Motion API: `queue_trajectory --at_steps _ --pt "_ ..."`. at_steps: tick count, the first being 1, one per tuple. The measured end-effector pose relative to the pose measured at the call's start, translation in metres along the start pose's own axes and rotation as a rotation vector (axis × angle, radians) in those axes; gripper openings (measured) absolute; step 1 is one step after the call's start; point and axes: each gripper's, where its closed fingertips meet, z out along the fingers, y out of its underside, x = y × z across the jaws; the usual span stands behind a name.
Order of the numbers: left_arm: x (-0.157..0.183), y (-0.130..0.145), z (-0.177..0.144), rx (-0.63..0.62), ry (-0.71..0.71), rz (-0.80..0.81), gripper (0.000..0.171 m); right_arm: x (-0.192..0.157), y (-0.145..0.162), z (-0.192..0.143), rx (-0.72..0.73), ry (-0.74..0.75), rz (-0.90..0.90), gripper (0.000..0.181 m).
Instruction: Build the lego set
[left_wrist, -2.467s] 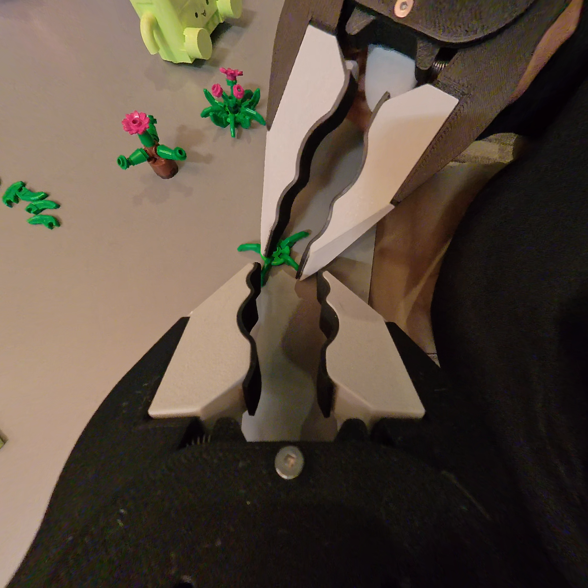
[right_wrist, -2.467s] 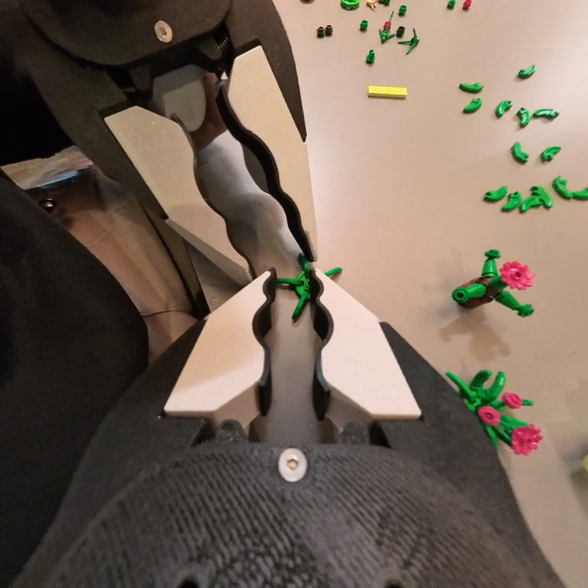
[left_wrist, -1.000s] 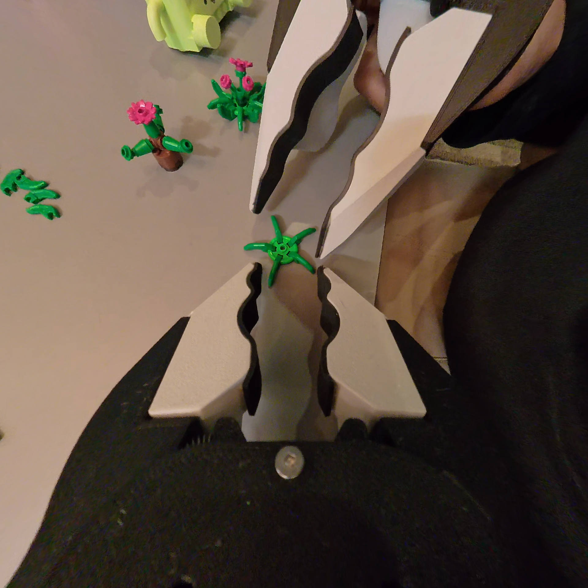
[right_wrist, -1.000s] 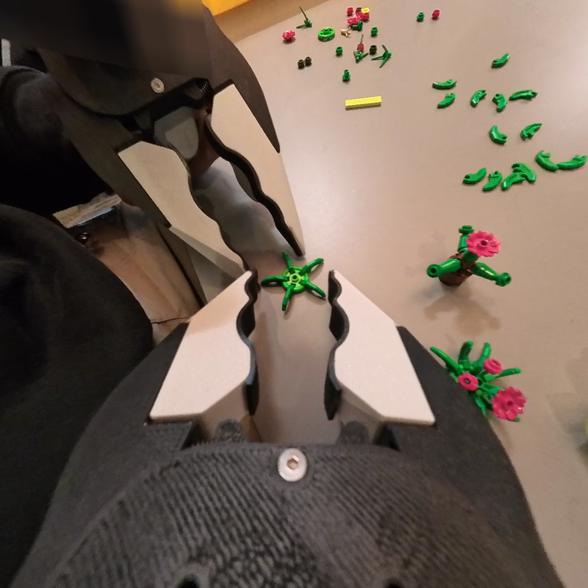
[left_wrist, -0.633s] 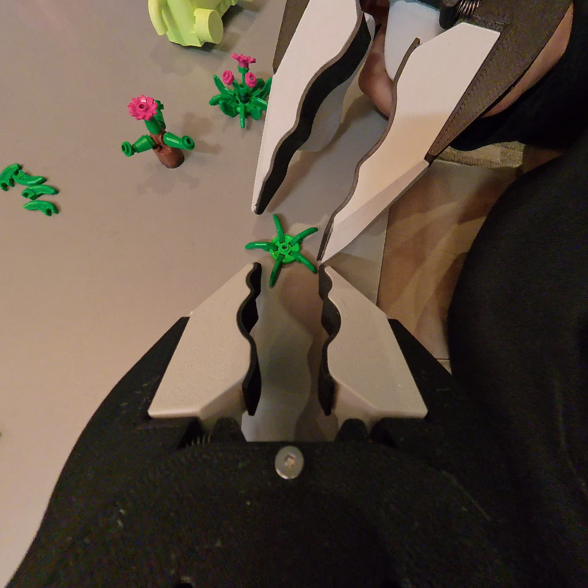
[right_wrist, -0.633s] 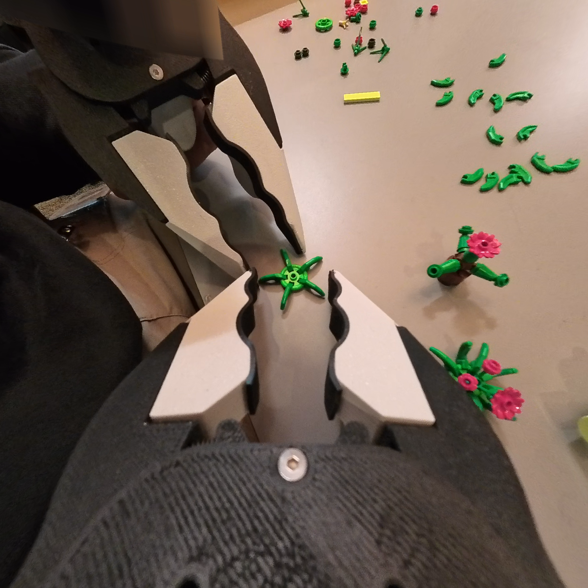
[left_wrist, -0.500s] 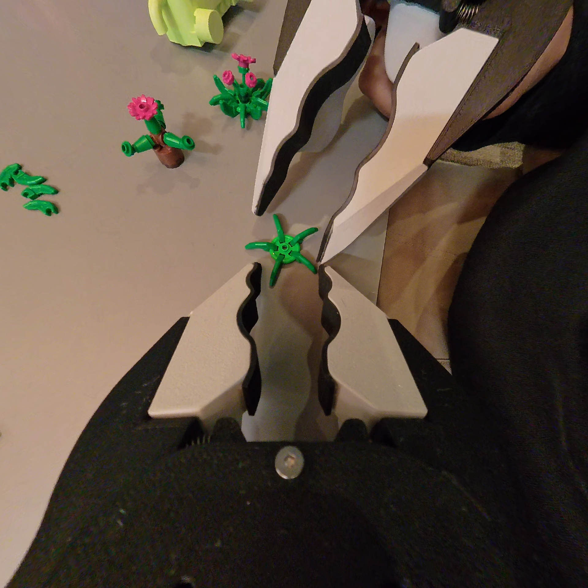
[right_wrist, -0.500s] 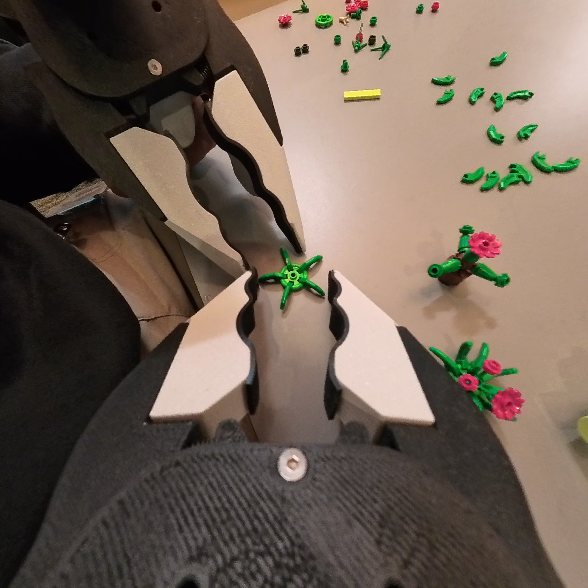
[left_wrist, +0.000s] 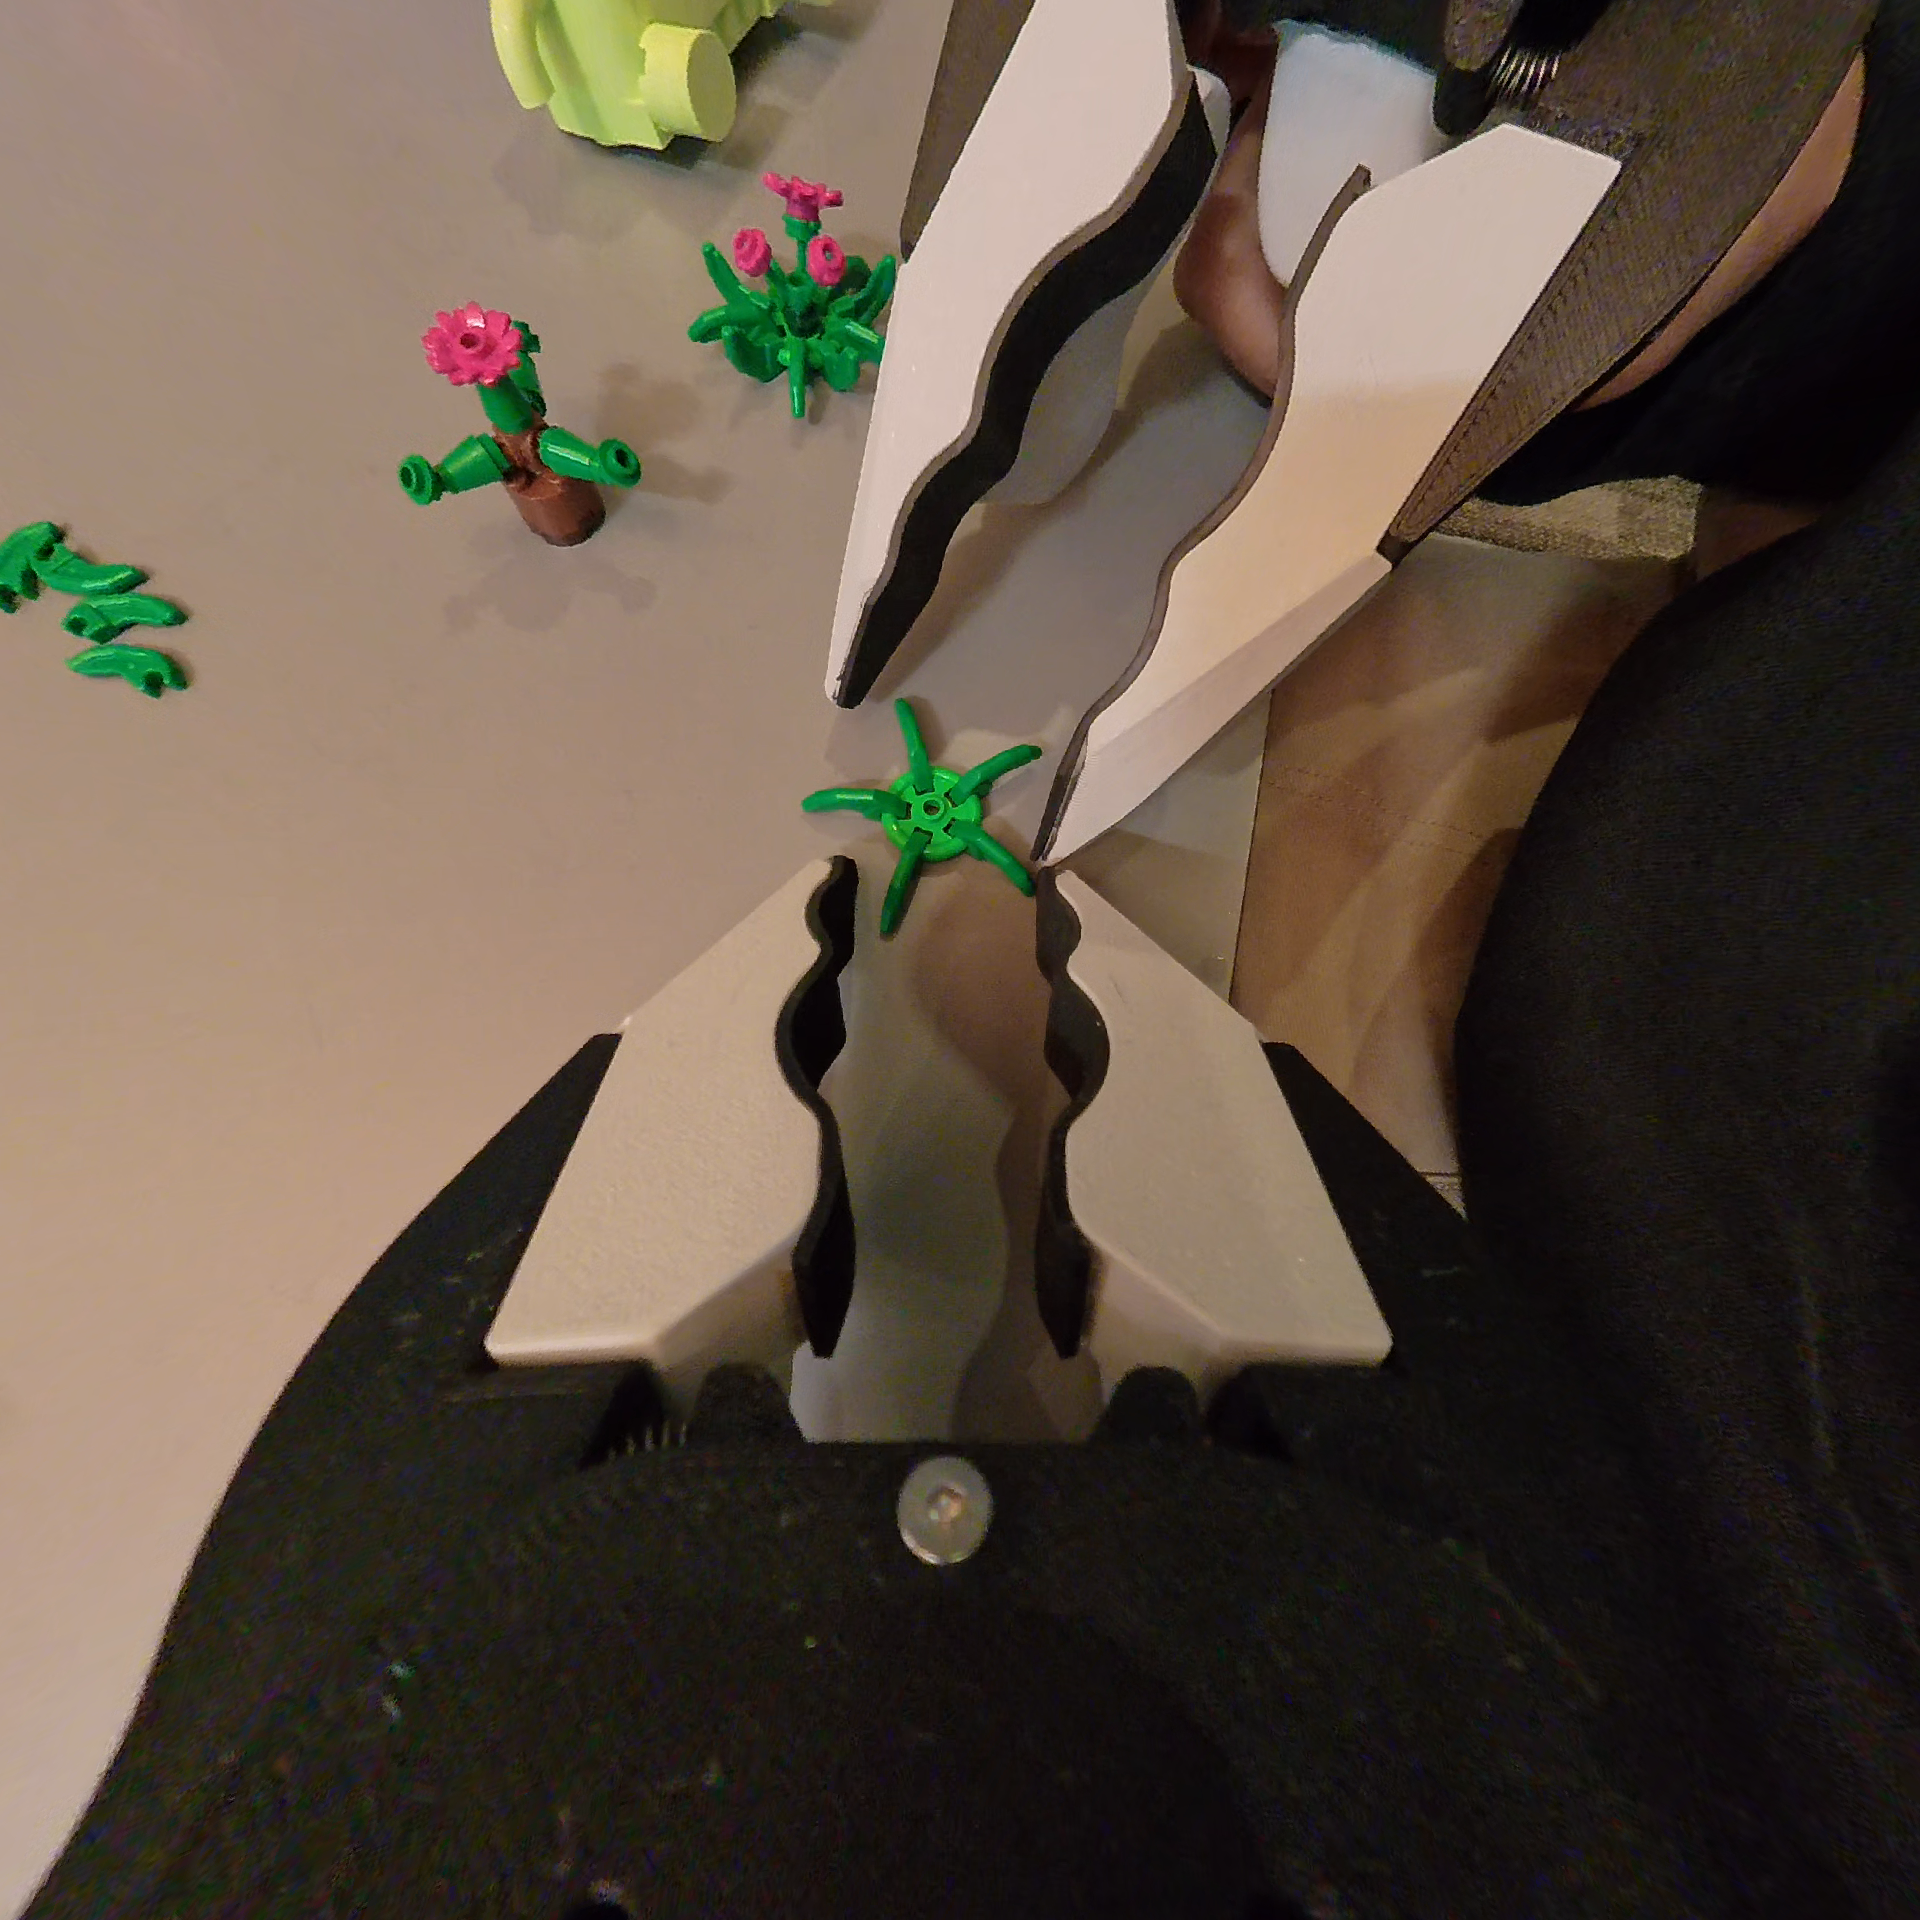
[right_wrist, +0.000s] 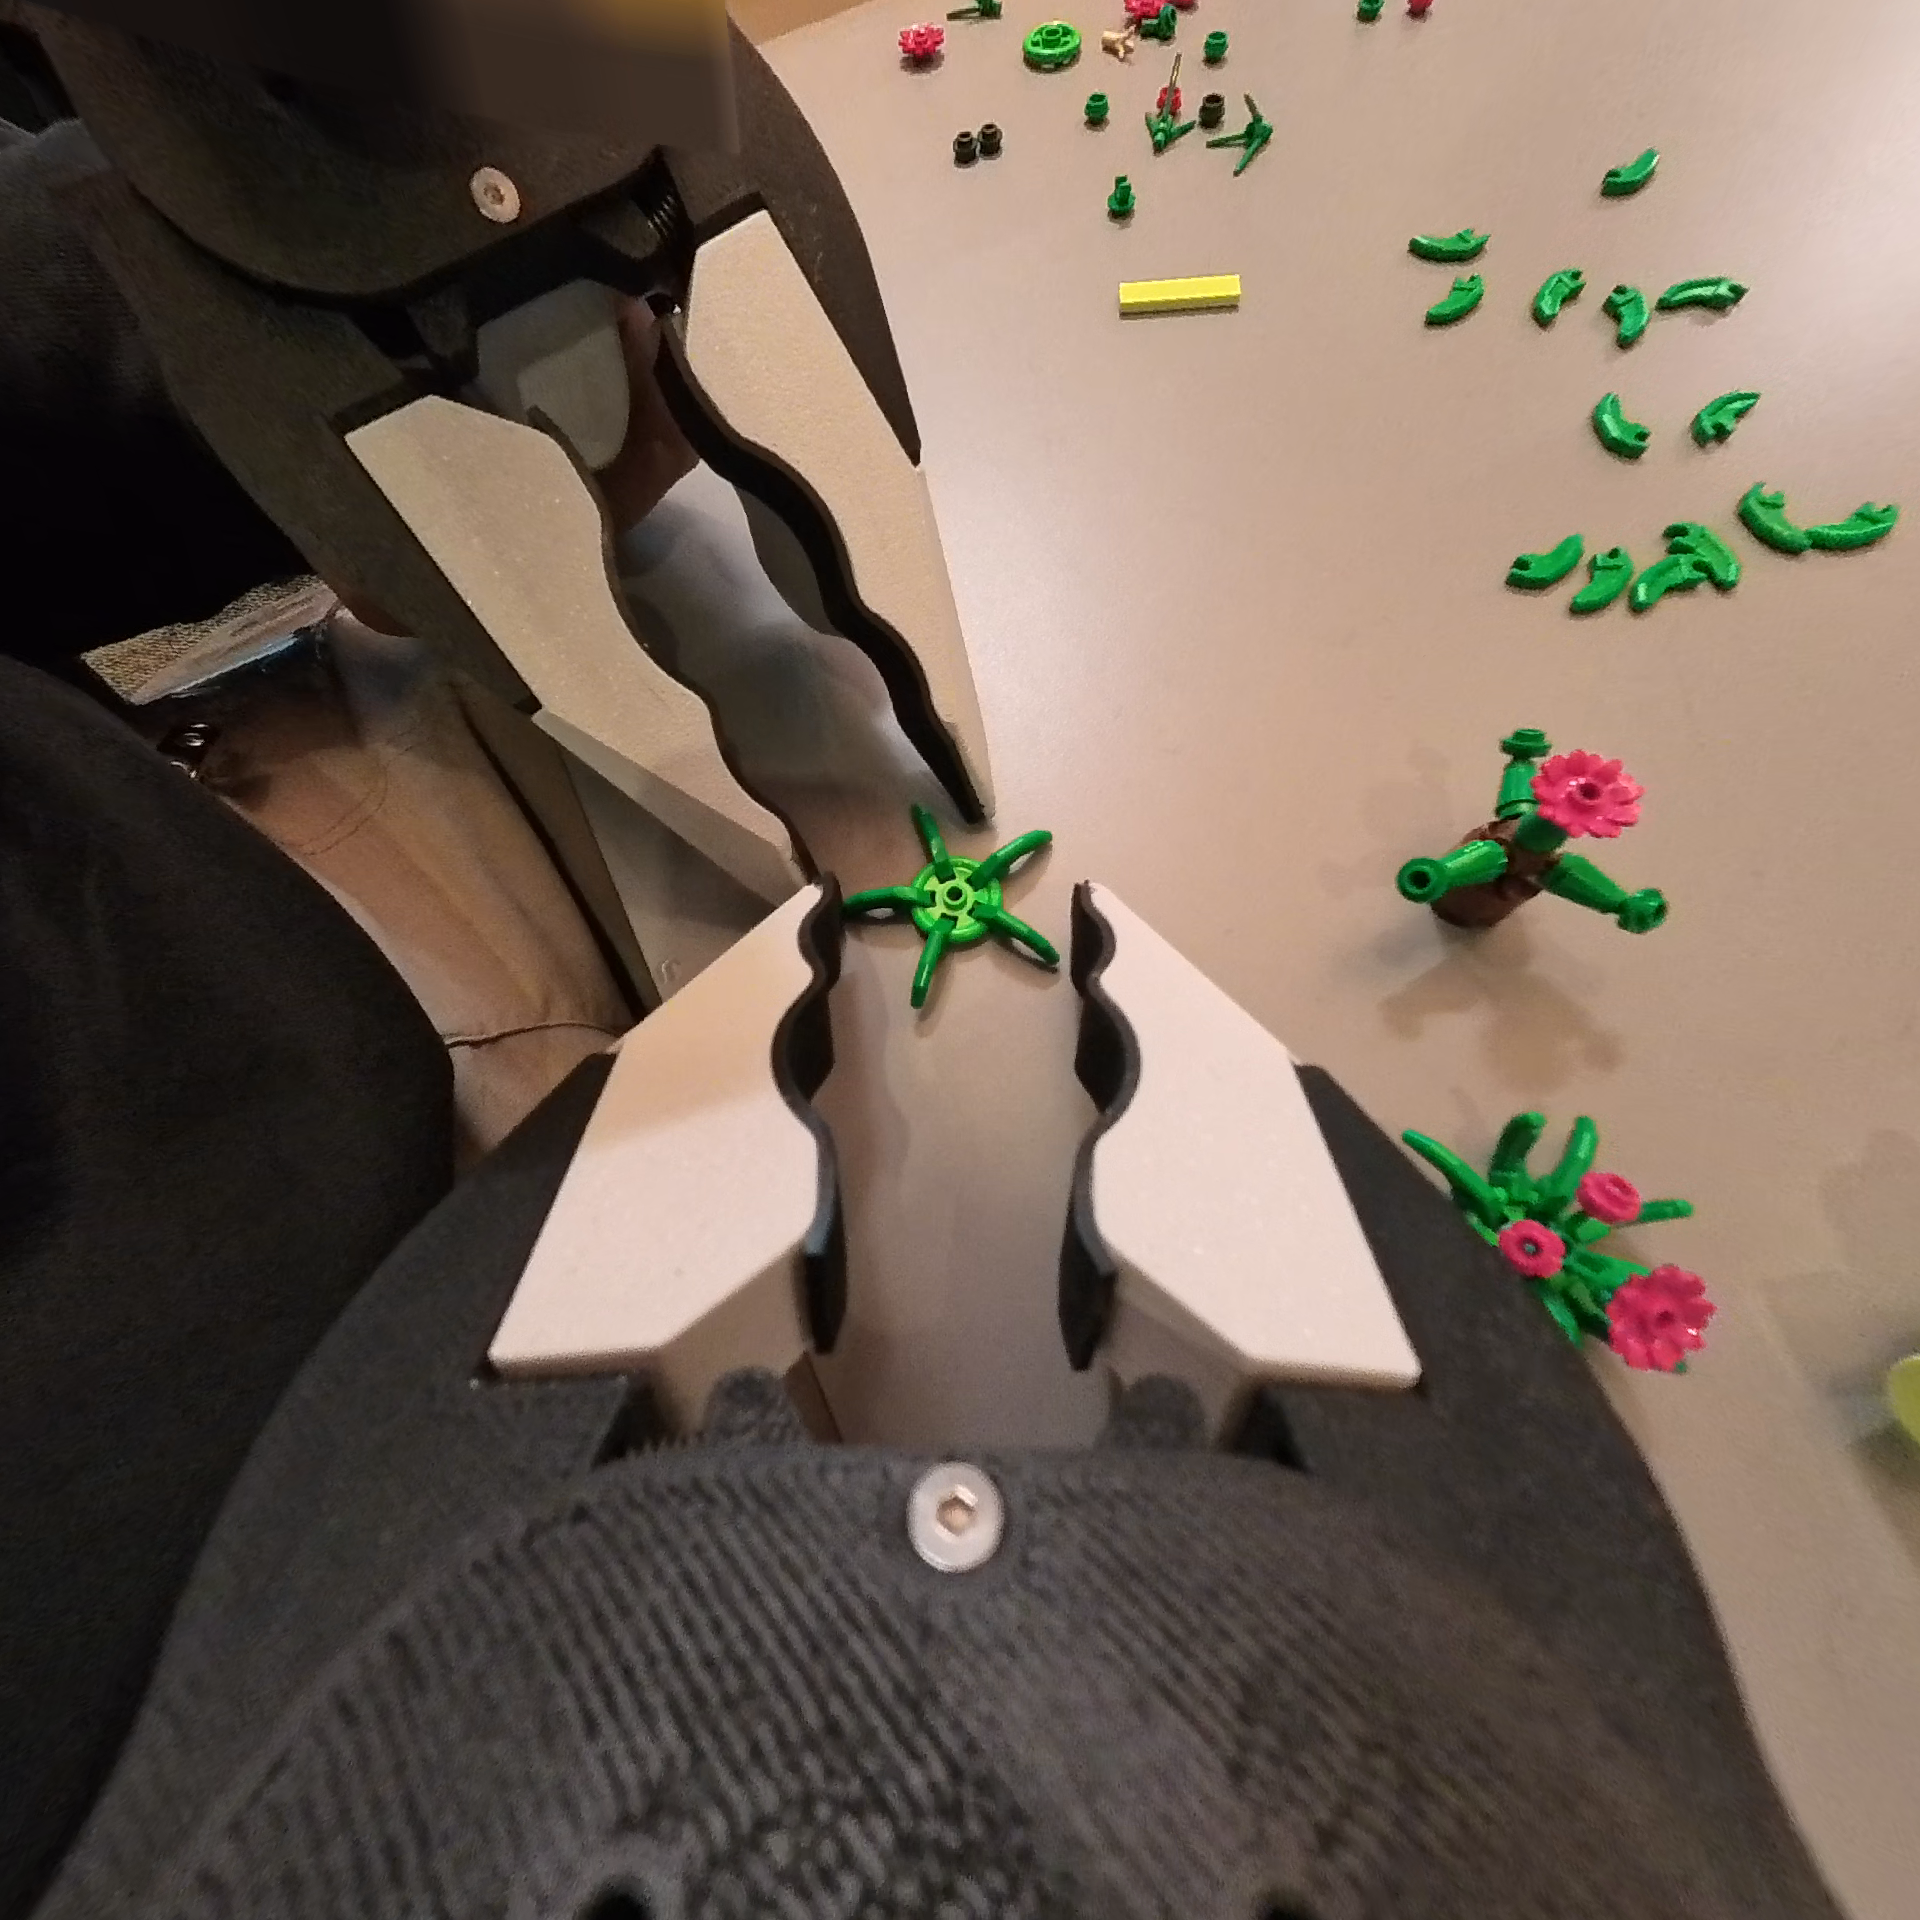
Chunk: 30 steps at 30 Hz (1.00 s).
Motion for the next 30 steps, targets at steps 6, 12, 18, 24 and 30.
queue_trajectory --at_steps 6,12,18,24,30 --pt "-0.0001 0.0000 0.0000 0.000 0.001 -0.002 0.034 0.0004 0.0002 0.0003 -0.002 0.002 0.001 0.044" --pt "-0.0004 0.0000 0.0001 0.000 -0.001 -0.002 0.034 0.0010 0.0003 0.0005 -0.003 0.003 0.005 0.044" --pt "-0.0009 -0.0002 0.0004 -0.001 -0.006 0.003 0.034 0.0016 0.0003 0.0006 -0.002 0.004 0.008 0.043" --pt "-0.0011 -0.0003 0.0006 -0.001 -0.006 0.001 0.034 0.0020 0.0003 0.0007 -0.002 0.005 0.011 0.043" --pt "-0.0024 -0.0008 0.0014 -0.002 -0.017 0.008 0.033 0.0100 -0.0014 -0.0005 0.012 0.051 0.036 0.044"
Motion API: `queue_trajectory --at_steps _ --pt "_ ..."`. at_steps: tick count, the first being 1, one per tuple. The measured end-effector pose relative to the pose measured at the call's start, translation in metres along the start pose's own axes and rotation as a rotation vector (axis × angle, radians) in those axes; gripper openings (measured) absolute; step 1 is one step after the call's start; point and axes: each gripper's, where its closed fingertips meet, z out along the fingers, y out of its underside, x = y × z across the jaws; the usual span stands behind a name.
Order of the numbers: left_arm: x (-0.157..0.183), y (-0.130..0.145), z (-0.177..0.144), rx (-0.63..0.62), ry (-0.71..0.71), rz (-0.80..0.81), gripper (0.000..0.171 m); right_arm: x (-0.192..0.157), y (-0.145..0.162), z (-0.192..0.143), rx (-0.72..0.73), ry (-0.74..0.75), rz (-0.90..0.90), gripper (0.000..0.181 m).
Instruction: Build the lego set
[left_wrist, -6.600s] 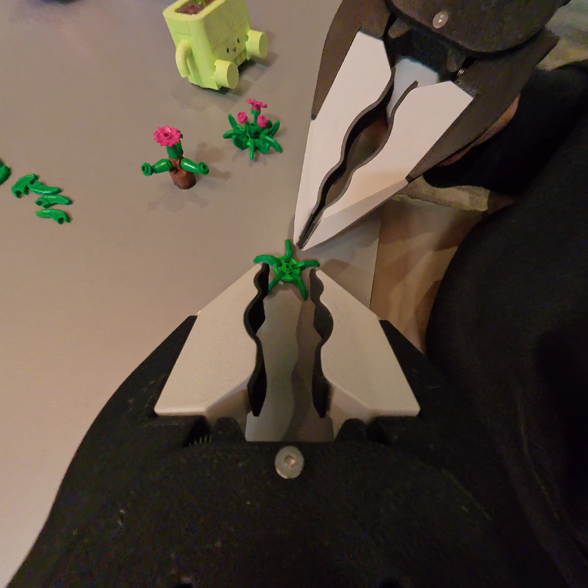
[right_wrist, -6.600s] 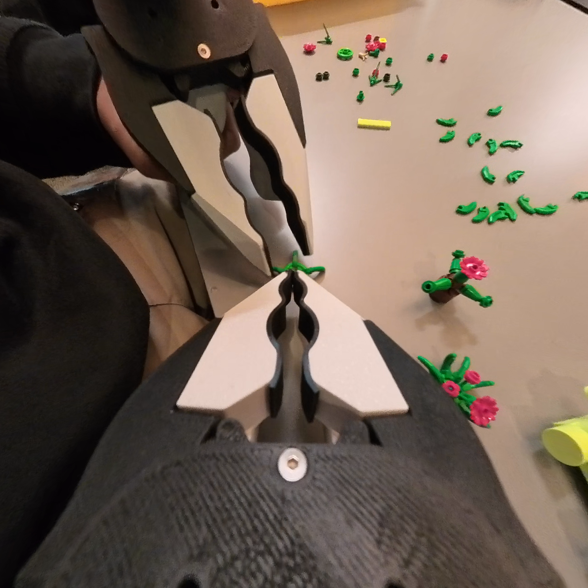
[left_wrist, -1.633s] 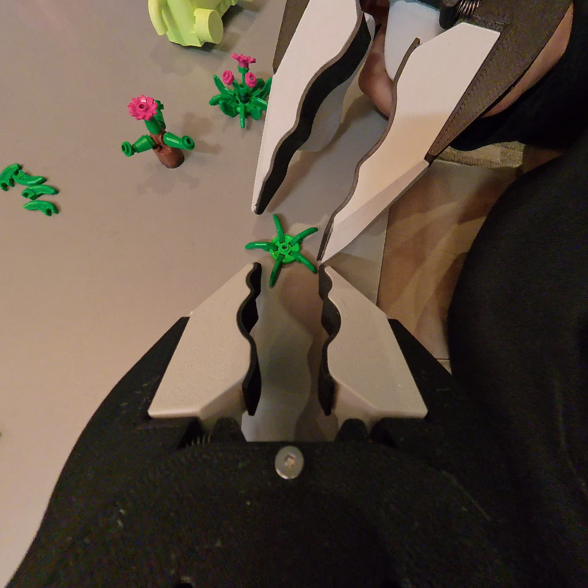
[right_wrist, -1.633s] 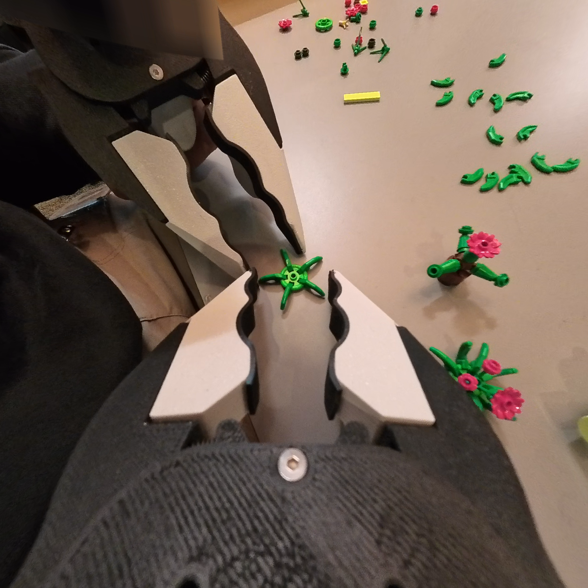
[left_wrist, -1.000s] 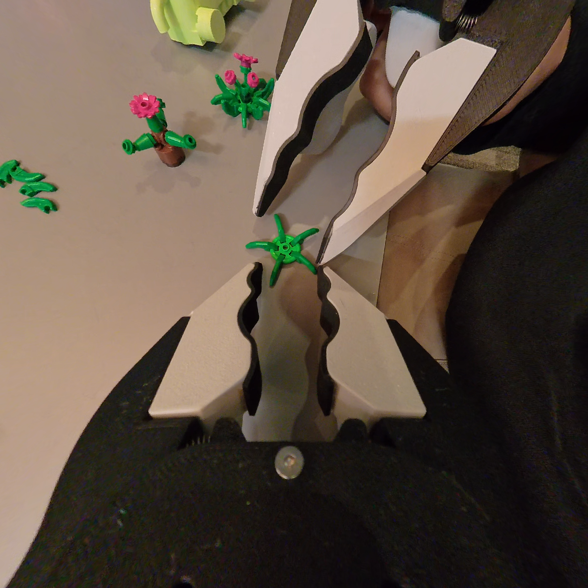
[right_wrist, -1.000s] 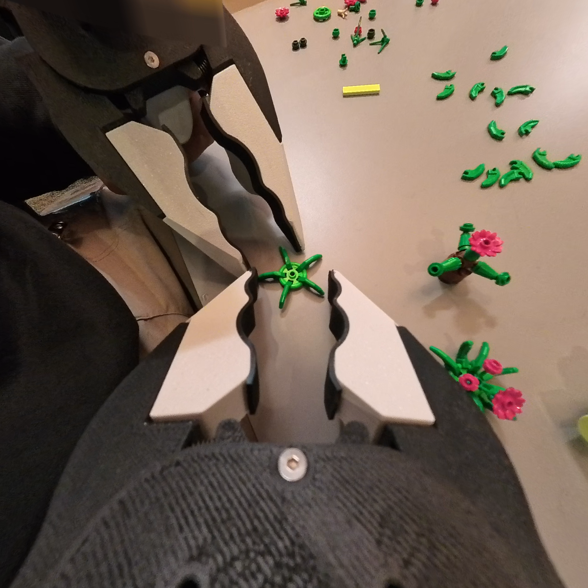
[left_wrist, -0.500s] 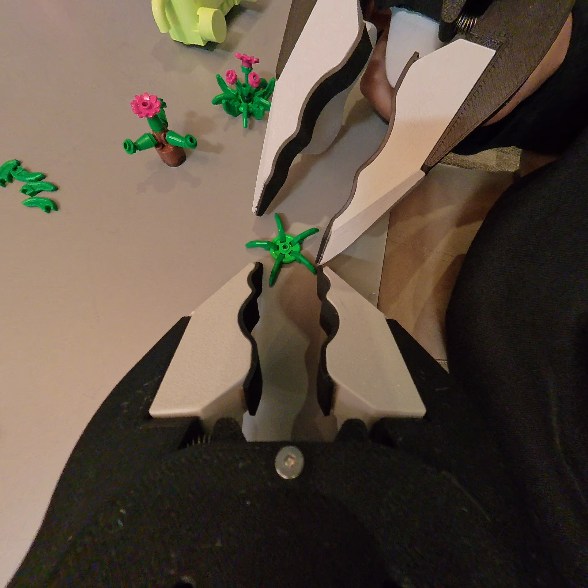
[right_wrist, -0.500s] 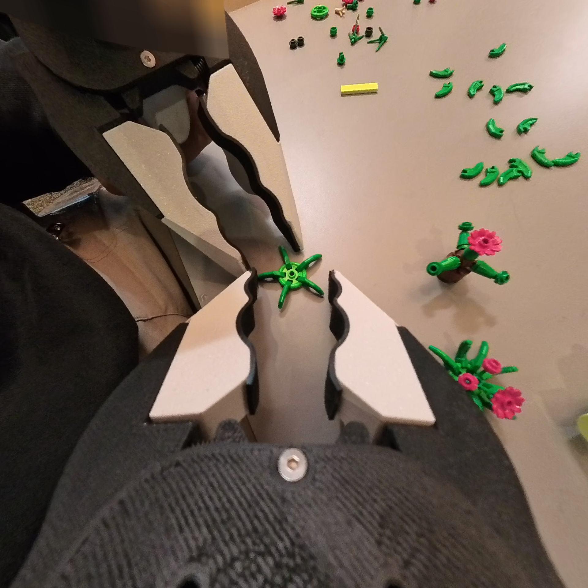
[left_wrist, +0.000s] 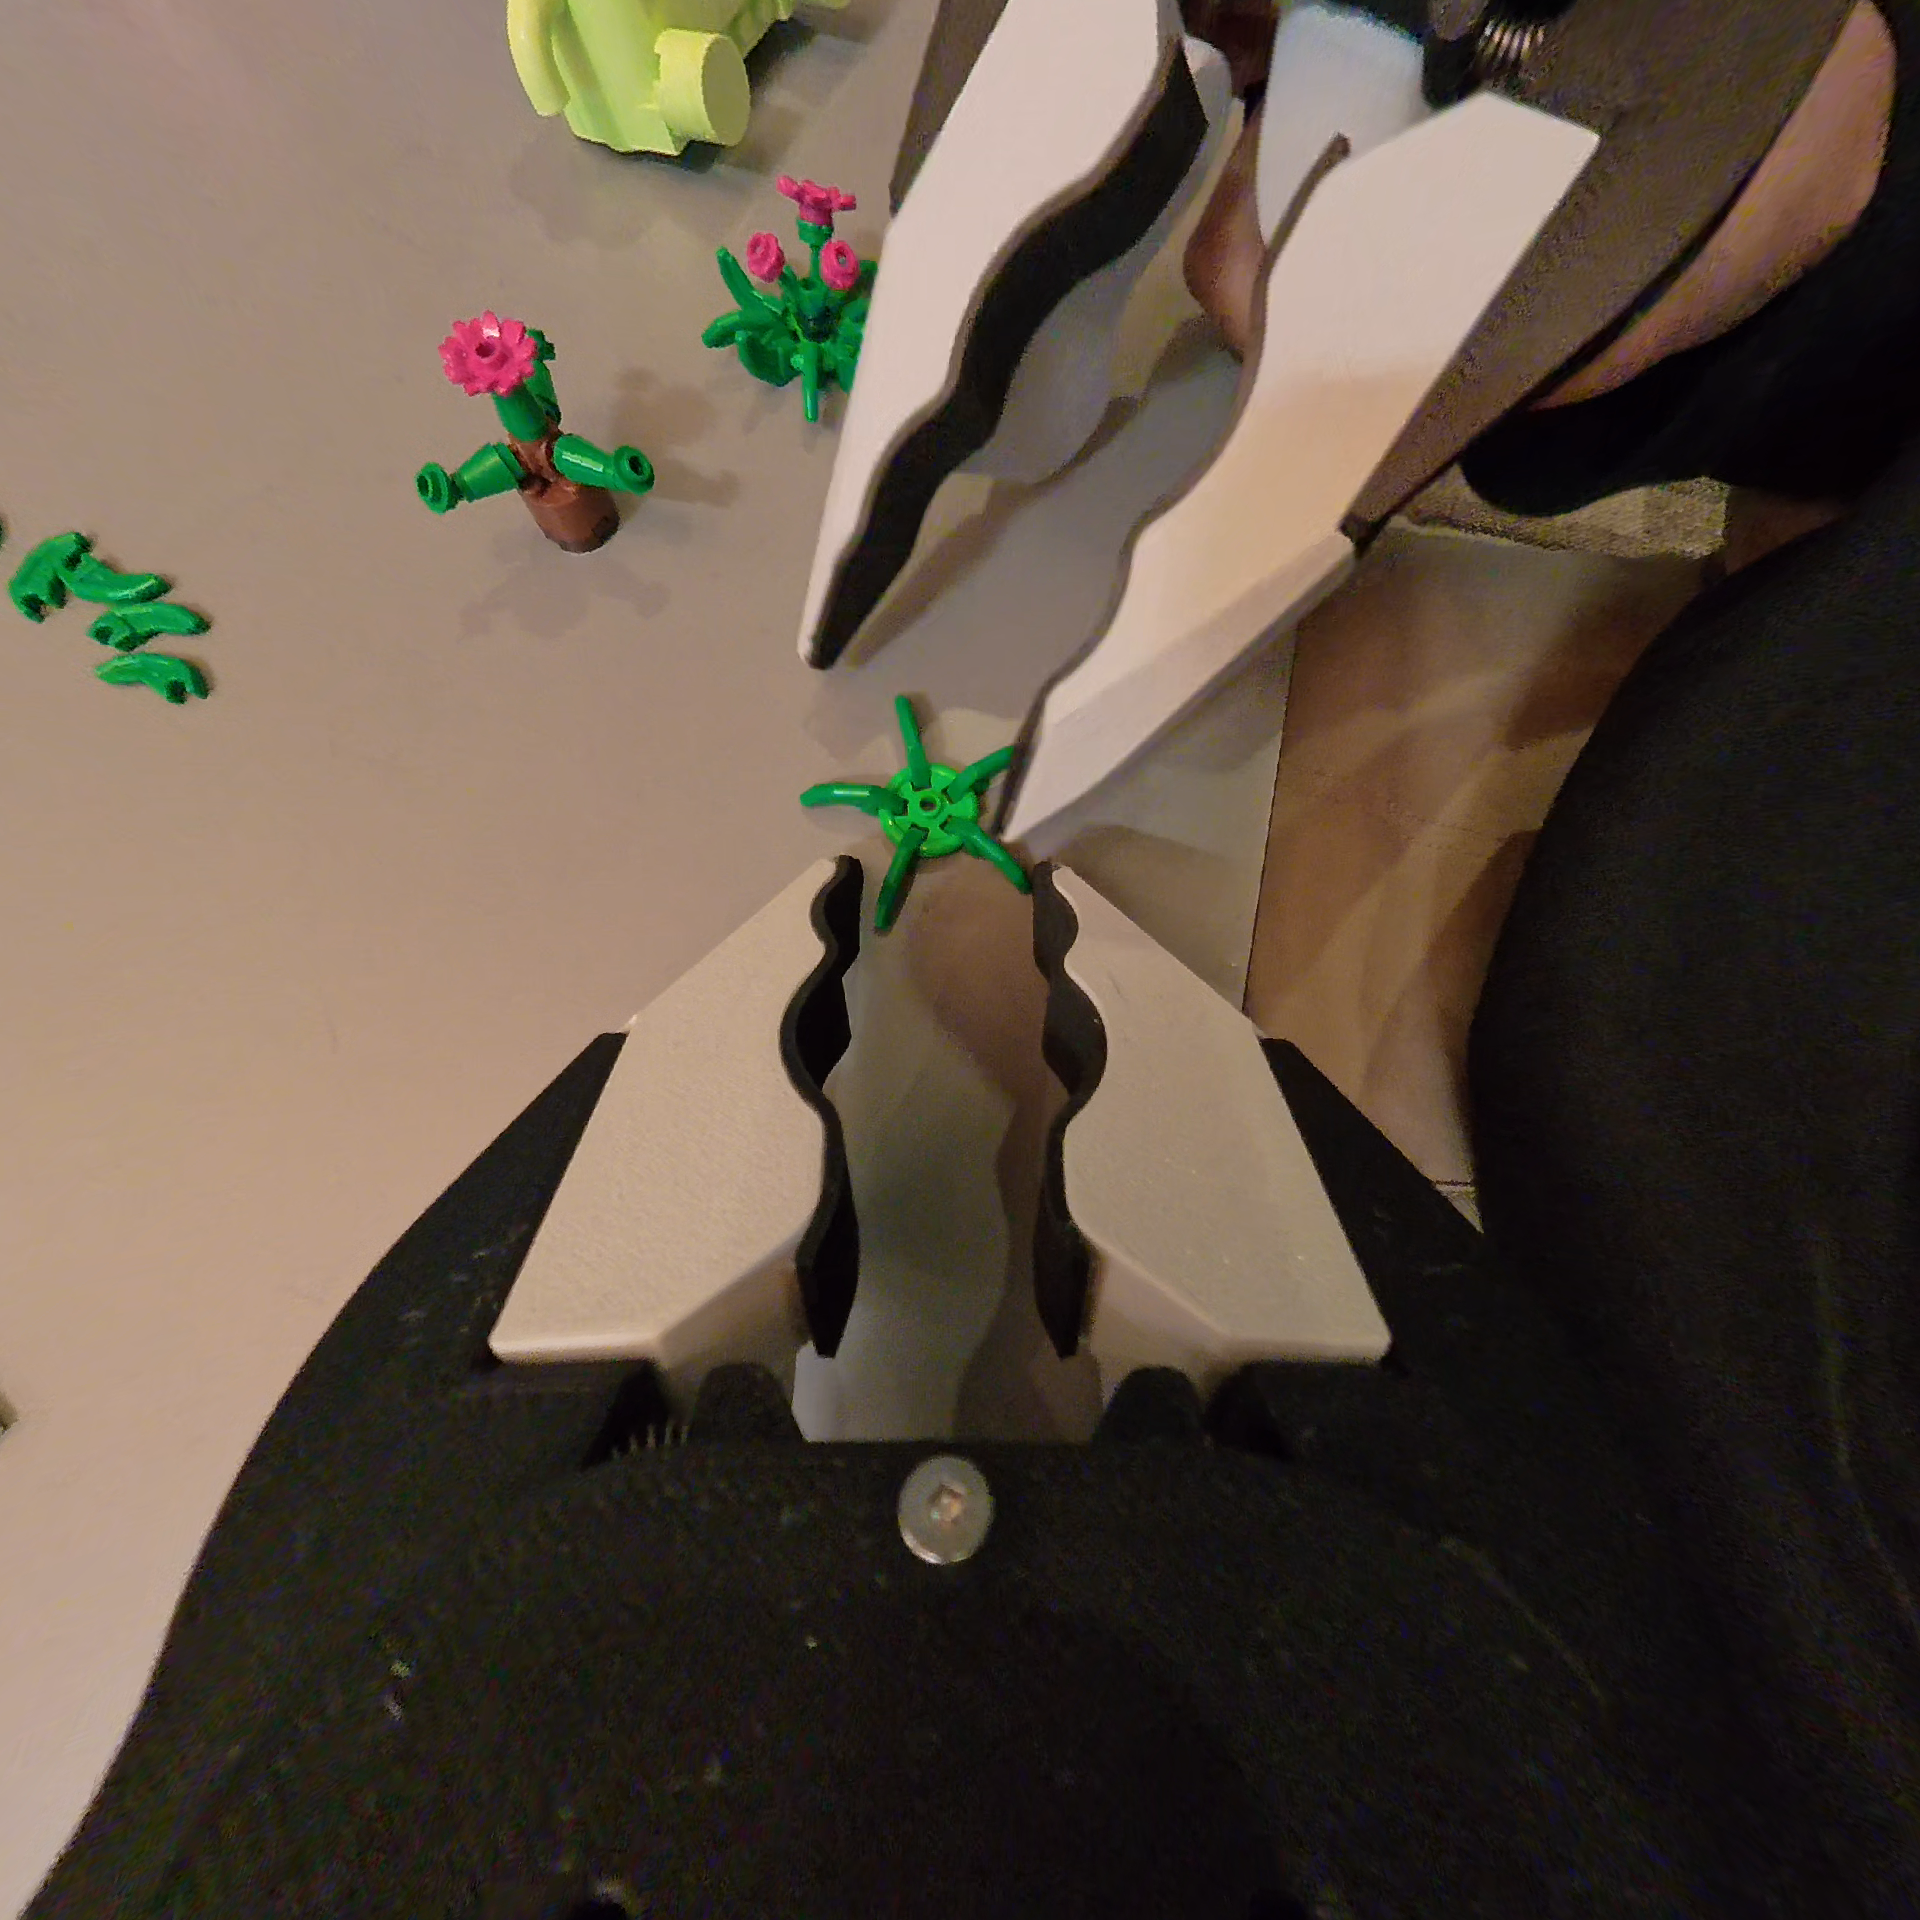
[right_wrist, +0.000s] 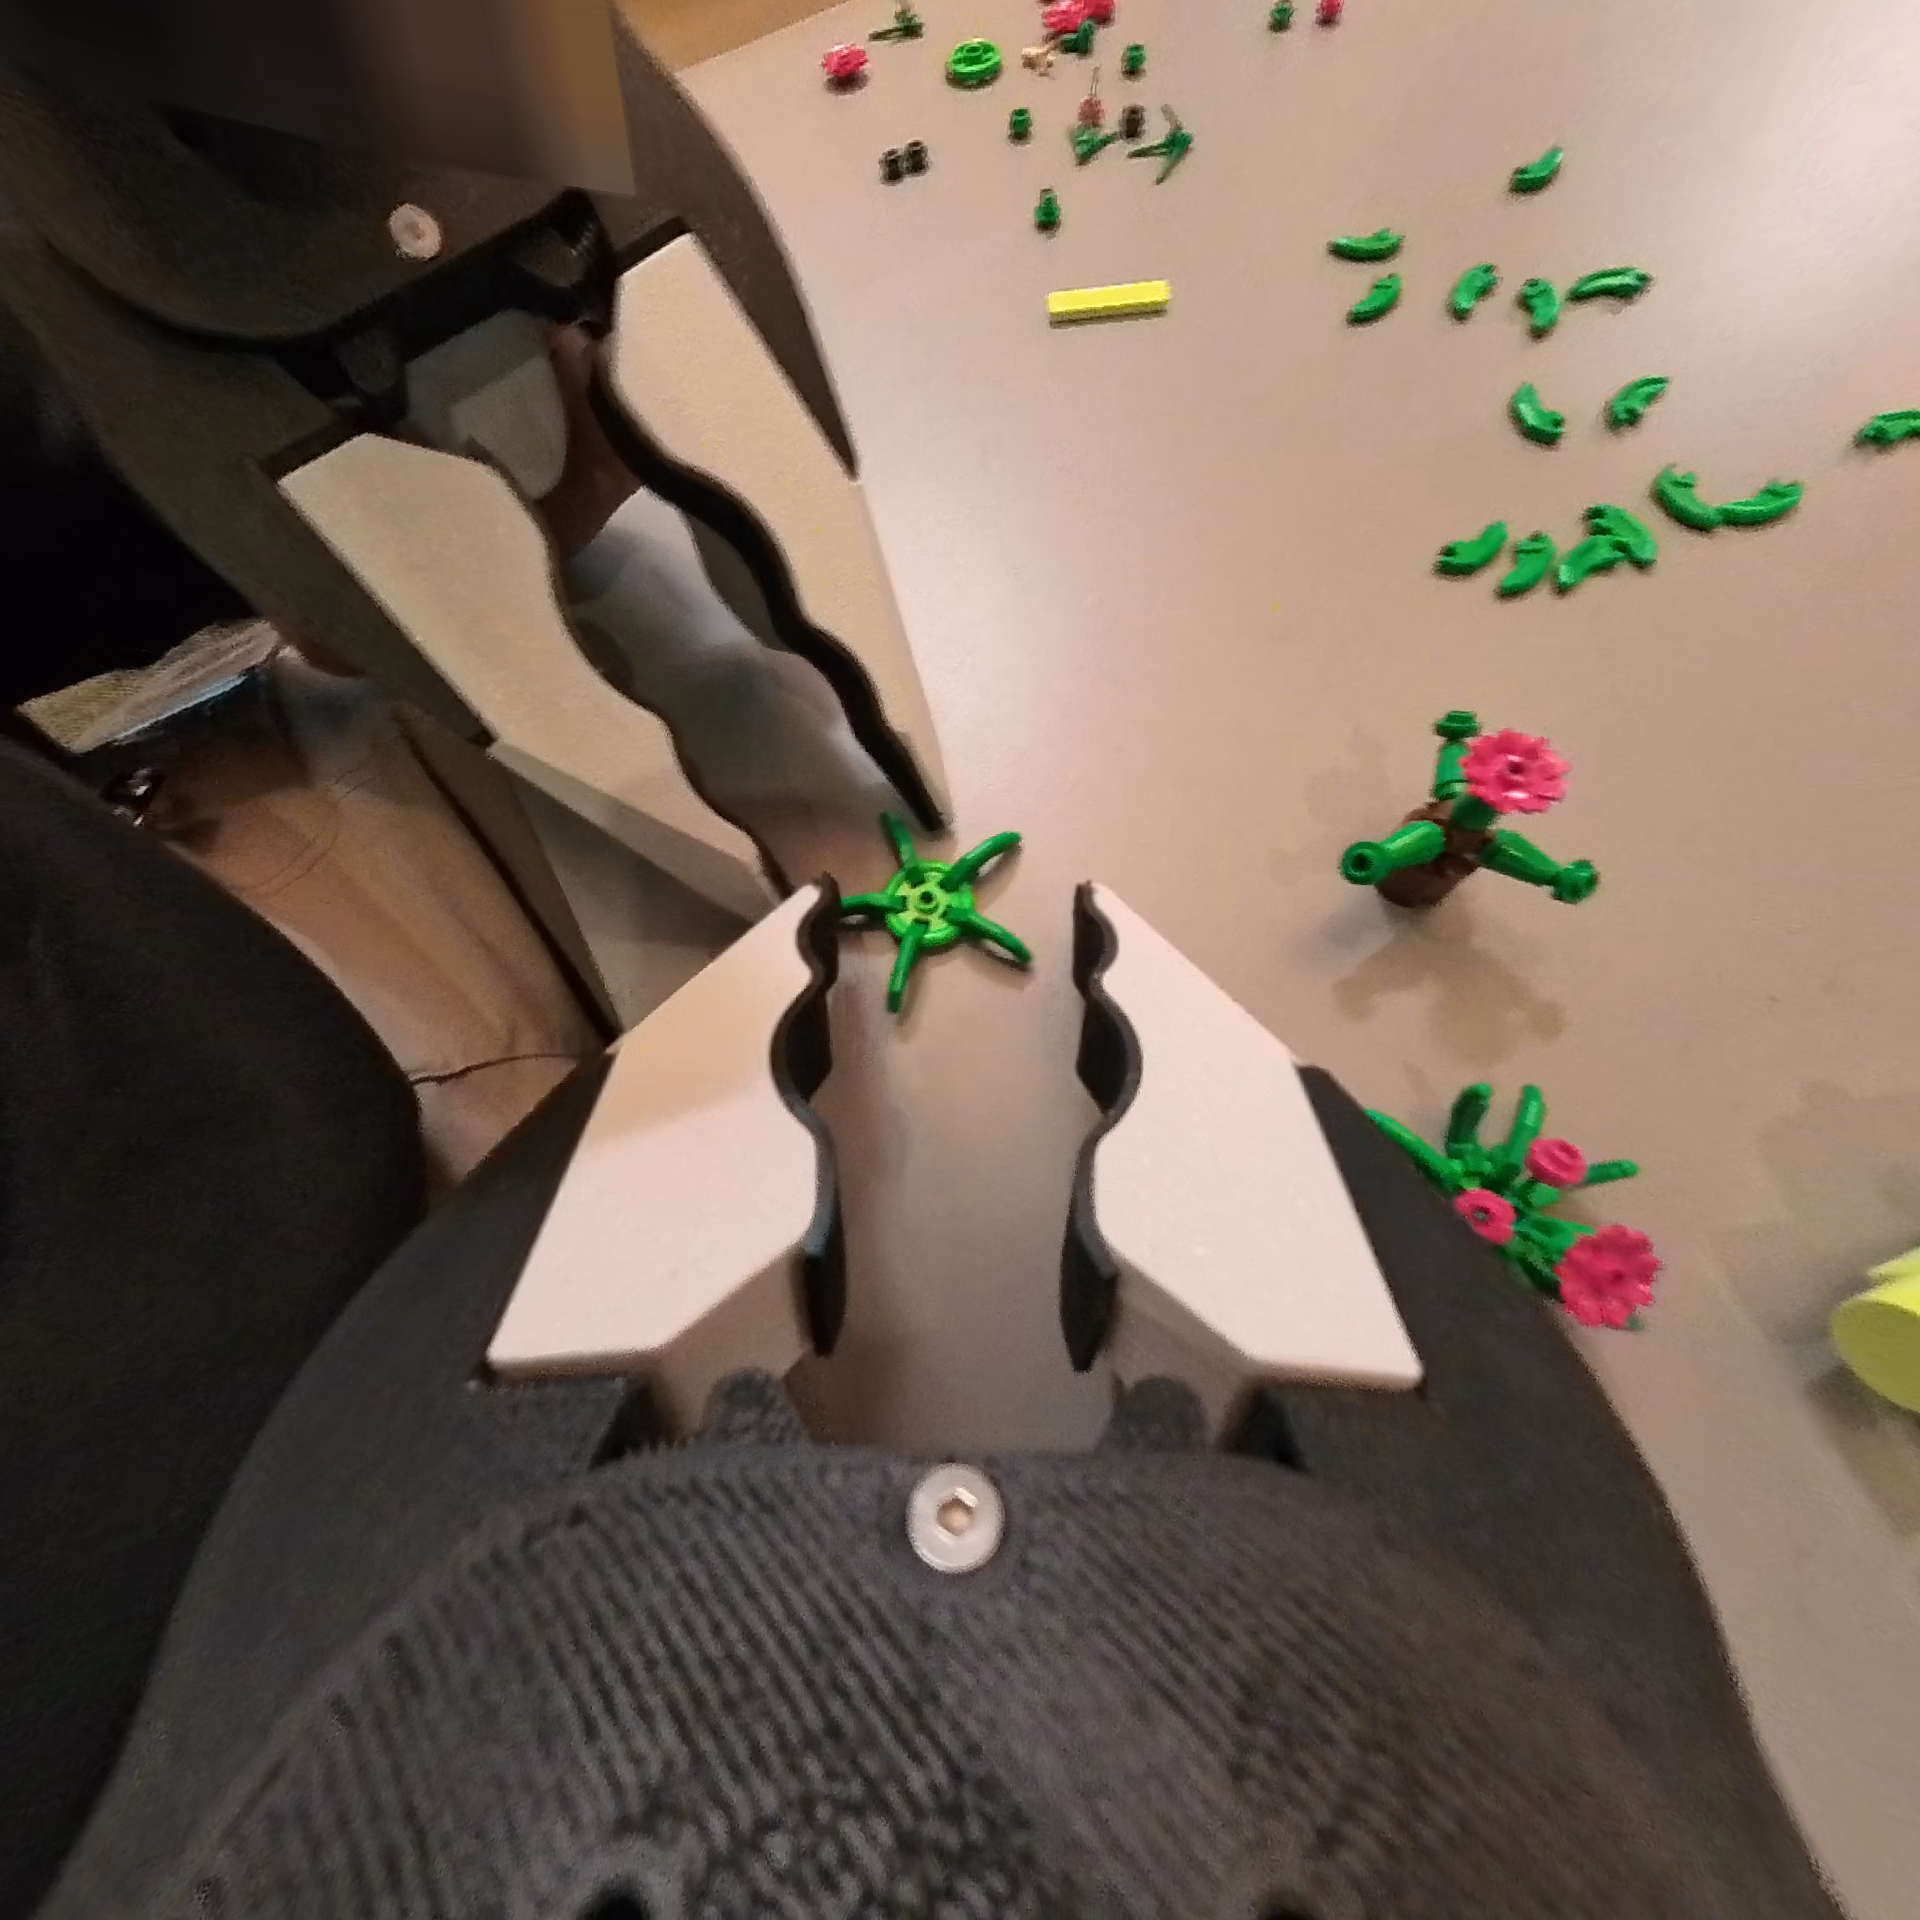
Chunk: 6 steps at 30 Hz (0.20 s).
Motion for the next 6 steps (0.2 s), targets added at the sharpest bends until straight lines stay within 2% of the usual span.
queue_trajectory --at_steps 6 --pt "0.000 0.000 0.000 -0.001 -0.003 0.002 0.033 0.011 -0.013 -0.011 0.105 -0.001 0.101 0.047"
